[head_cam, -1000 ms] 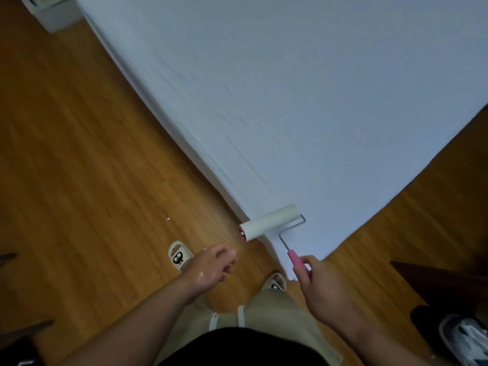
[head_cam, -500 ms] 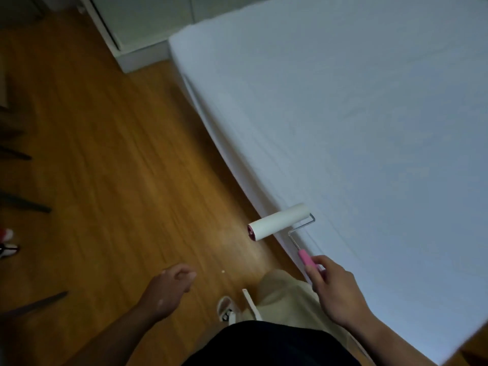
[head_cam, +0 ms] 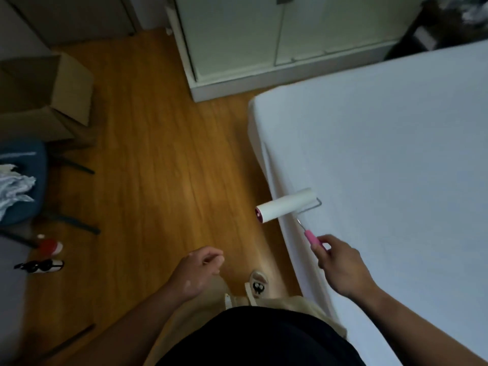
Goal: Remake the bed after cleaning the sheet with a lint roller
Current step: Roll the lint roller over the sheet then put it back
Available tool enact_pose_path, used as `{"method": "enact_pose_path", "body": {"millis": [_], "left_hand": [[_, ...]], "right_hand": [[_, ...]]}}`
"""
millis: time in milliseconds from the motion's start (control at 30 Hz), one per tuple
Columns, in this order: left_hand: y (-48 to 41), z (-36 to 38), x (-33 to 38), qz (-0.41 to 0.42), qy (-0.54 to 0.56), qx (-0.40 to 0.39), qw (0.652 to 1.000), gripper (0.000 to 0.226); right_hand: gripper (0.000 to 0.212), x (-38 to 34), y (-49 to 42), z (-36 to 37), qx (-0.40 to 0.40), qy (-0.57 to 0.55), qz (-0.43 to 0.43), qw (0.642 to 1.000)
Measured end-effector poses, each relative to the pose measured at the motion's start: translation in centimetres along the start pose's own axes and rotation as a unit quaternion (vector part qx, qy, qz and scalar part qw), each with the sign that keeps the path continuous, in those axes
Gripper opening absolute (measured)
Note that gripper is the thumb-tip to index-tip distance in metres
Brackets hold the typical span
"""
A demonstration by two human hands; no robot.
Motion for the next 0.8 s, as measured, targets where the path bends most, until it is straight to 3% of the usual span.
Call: {"method": "enact_pose_path", "body": {"millis": [233, 500, 800], "left_hand": [[-13.4, -15.0, 7.2, -0.032, 0.117, 0.084, 0.989, 0.012], [-30.5, -29.7, 22.9, -0.083, 0.061, -0.043, 0.994, 0.019], [-49.9, -31.7, 47.8, 0.038, -0.081, -0.09, 0.992, 0.016]], "right_hand": [[0.03, -14.8, -18.5, -2.2, 0.039, -0.032, -0.022, 0.998], [0.037, -20.5, -29.5, -1.4, 0.09, -0.136, 0.128, 0.978], [0.034, -23.4, -46.9, -5.7, 0.172, -0.238, 0.233, 0.927]]}}
Point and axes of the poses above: each hand's wrist, its own y-axis away from the middle knuckle, its own z-axis out of the palm, x = y × z, the point moved 10 cm from there along -y, towards the middle knuckle, and after that the axes turned 2 degrees about -y, right-handed, at the moved point
